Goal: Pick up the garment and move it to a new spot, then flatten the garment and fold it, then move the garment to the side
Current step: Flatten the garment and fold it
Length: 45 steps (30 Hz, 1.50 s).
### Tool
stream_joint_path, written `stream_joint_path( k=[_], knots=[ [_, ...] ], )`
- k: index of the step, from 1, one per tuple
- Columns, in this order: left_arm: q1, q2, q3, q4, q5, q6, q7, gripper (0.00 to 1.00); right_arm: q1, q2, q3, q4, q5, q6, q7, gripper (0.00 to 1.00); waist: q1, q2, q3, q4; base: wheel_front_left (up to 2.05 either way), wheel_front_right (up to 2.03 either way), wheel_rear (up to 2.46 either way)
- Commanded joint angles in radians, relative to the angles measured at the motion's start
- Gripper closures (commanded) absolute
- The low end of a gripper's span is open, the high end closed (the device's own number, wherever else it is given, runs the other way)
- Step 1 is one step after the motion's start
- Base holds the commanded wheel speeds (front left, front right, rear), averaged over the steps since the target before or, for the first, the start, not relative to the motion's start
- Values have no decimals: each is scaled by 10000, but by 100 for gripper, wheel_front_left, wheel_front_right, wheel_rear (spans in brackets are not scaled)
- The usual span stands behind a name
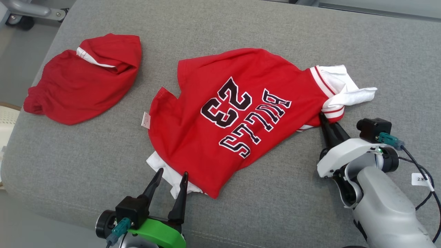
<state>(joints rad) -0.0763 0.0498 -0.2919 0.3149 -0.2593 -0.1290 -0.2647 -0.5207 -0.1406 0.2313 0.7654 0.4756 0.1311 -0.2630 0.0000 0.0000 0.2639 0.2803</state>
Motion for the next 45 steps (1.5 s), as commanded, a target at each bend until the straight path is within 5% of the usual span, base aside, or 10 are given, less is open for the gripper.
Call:
stream_joint_path(
  k=[1, 15, 19, 27, 28, 30, 37, 45],
  knots=[
    [-153, 16, 48, -8, -29, -24, 5, 0, -90, -179, -116, -178, 61, -7, -24, 100, 0, 0, -5, -65, 0, 0, 0],
    [-217, 17, -163, 42, -99, -25, 5, 0, -1282, -1577, -960, -2928, -554, -8, -25, 100, 0, 0, -278, -474, 0, 0, 0],
    [-295, 21, -339, 76, -153, -24, 5, 0, -2286, -1649, -480, -2689, -858, -7, -26, 100, 0, 0, -212, -255, 0, 0, 0],
    [-286, 16, -598, 211, -222, -12, 5, 0, -3633, -591, 1801, -843, -799, -10, 24, 100, 0, 0, -151, 327, 0, 0, 0],
    [-272, 17, -619, 241, -221, -12, 5, 0, -3645, -488, 1969, -326, -726, -10, 235, 97, 0, 0, -171, 374, 0, 0, 0],
    [-240, 16, -671, 281, -230, -10, 5, 0, -3737, -257, 2122, 467, -570, -10, 300, 0, 0, 0, -208, 445, 0, 0, 0],
    [-19, 18, -416, 298, -112, -5, 5, 0, -3241, -258, 2115, 1682, -222, -10, -10, 0, 0, 0, -332, 148, 0, 0, 0],
    [-46, 16, -225, 256, -36, -7, 5, 0, -677, -516, 1207, -157, 38, -8, -21, 0, 0, 0, -630, -711, 0, 0, 0]
  ],
)
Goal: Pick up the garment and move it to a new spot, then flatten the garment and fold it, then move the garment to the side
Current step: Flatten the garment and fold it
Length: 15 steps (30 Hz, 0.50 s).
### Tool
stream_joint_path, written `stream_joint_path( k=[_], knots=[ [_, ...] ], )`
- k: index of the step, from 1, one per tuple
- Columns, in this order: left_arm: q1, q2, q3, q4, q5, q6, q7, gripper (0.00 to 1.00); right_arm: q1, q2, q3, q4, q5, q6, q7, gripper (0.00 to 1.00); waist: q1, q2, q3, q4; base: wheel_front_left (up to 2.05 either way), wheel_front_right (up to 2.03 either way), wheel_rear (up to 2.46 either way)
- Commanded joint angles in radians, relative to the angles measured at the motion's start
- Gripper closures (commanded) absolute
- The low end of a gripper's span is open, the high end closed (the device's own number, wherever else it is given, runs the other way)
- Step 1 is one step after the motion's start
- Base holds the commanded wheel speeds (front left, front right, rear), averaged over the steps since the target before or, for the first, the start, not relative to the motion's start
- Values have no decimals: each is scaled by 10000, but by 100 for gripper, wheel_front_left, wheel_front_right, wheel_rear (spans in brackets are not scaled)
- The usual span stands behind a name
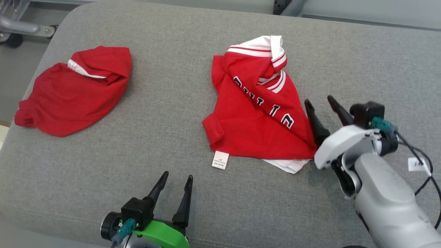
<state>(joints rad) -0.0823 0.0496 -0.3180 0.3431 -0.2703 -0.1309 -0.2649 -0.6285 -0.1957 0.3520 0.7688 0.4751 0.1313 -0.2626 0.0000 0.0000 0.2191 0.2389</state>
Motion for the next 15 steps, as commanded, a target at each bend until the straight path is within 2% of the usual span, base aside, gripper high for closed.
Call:
stream_joint_path(
  k=[1, 6, 15],
  knots=[
    [26, 19, 35, -26, 78, 12, 6, 0, 768, 25, -56, -428, 76, -10, -26, 0, 0, 0, -230, -368, 0, 0, 0],
    [208, 21, 108, 29, 104, 11, 7, 0, 2322, 207, 48, -1197, 150, -10, -27, 0, 0, 0, -503, -723, 0, 0, 0],
    [443, 21, 83, 167, 163, 10, 6, 0, 3290, 540, 434, -1488, 338, -9, -27, 0, 0, 0, -947, -901, 0, 0, 0]
  ],
)
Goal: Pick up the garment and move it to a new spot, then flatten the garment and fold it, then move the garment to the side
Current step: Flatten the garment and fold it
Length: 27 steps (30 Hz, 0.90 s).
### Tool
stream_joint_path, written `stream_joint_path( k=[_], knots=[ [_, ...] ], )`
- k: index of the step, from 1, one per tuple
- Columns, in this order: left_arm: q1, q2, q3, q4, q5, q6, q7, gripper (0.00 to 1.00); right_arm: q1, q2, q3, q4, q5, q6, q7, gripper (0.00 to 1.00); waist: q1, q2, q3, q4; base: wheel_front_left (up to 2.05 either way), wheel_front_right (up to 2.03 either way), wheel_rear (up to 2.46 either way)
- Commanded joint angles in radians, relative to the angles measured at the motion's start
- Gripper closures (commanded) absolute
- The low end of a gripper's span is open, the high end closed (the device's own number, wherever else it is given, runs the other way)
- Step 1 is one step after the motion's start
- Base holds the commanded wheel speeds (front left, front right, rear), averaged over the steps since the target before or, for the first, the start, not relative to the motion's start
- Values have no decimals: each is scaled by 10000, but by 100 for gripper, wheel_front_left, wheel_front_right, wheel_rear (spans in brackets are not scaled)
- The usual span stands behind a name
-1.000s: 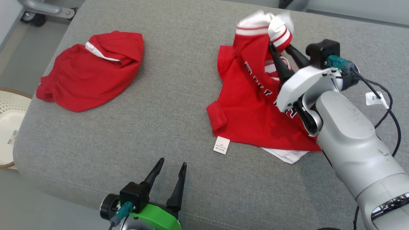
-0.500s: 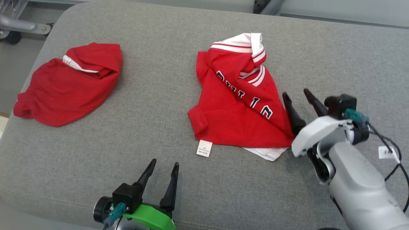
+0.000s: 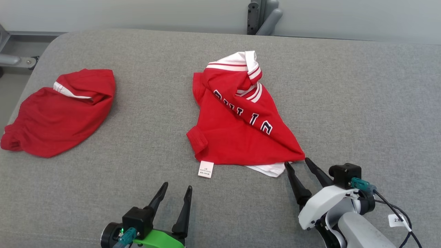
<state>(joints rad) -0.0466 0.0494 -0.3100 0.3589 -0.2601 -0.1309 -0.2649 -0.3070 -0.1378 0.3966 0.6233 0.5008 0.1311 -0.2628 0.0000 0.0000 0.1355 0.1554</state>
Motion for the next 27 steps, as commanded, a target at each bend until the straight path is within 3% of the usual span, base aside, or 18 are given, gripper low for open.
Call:
stream_joint_path(
  k=[1, 15, 16, 17, 22, 27],
  knots=[
    [112, 23, -9, 14, 72, 10, 7, 0, 133, 9, 5, 37, 100, -7, -25, 0, 0, 0, -137, -55, 0, 0, 0],
    [154, 23, -74, 56, 156, 9, 7, 0, -590, 277, -855, 949, -78, -7, -26, 2, 0, 0, 87, 460, 0, 0, 0],
    [122, 23, -76, 42, 146, 9, 7, 0, -688, 262, -823, 1066, -103, -7, -26, 57, 0, 0, 123, 494, 0, 0, 0],
    [91, 23, -74, 31, 131, 9, 7, 0, -737, 281, -794, 1216, -60, -8, -26, 100, 0, 0, 157, 527, 0, 0, 0],
    [-27, 23, -34, -16, 52, 9, 7, 0, -1245, 300, -689, 1054, 38, -5, -28, 100, 0, 0, 280, 661, 0, 0, 0],
    [-33, 21, -86, -48, -46, 11, 8, 0, -1783, 265, 50, -78, -91, -5, -26, 100, 0, 0, 341, 794, 0, 0, 0]
  ],
)
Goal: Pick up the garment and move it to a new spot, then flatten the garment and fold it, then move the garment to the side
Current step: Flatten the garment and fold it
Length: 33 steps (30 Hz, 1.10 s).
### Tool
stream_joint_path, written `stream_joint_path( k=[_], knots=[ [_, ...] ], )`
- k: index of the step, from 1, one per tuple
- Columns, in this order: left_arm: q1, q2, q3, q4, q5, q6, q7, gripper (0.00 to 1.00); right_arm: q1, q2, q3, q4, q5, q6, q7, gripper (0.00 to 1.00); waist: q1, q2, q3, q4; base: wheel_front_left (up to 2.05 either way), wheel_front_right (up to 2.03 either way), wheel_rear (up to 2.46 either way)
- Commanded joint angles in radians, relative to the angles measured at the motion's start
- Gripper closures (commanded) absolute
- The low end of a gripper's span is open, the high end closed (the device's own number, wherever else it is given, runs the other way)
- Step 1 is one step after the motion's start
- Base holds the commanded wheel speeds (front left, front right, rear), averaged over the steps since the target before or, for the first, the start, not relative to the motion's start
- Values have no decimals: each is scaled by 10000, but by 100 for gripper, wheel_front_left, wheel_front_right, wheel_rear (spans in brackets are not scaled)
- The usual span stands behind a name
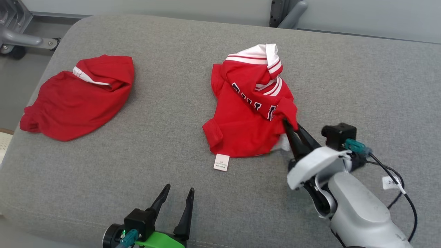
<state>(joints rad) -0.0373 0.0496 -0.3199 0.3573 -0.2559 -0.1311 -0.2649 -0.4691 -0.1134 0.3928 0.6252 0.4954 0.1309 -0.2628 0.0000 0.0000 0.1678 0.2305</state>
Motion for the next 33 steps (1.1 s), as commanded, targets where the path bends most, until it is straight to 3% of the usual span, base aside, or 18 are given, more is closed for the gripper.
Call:
stream_joint_path(
  k=[1, 4, 8, 9, 10, 11, 18, 28, 33],
  knots=[
    [-132, 21, -13, -30, -106, 12, 8, 0, -303, 51, 360, -349, -43, -3, -26, 100, 0, 0, 26, 91, 0, 0, 0],
    [-164, 19, -153, 13, -196, 12, 8, 0, -795, 107, 1507, -705, -193, -3, -26, 100, 0, 0, 29, 273, 0, 0, 0],
    [-159, 29, -117, 24, -604, 18, 6, 0, -1509, 307, 3019, 101, -103, -3, 124, 97, 0, 0, 39, 644, 0, 0, 0],
    [-207, 24, -142, -34, -676, 18, 6, 0, -1616, 351, 3308, 440, -43, -3, 242, 53, 0, 0, 41, 747, 0, 0, 0],
    [-207, 24, -142, -34, -676, 18, 6, 0, -1616, 351, 3308, 440, -43, -3, 242, 53, 0, 0, 41, 747, 0, 0, 0],
    [-249, 21, -184, -92, -817, 16, 8, 0, -1717, 395, 3577, 769, -22, -3, 332, 0, 0, 0, 49, 852, 0, 0, 0],
    [-172, 20, -211, -249, -883, 59, 8, 0, -1925, 518, 4564, 1575, 986, -5, 65, 0, 0, 0, 75, 950, 0, 0, 0],
    [-135, 20, 24, -144, -541, 49, 8, 0, -801, -451, 3433, 252, 954, -3, -22, 0, 0, 0, 71, 71, 0, 0, 0],
    [-335, 20, -123, -162, -570, 29, 6, 0, -555, -437, 3584, 19, 773, -3, -25, 0, 0, 0, 173, 96, 0, 0, 0]
  ],
)
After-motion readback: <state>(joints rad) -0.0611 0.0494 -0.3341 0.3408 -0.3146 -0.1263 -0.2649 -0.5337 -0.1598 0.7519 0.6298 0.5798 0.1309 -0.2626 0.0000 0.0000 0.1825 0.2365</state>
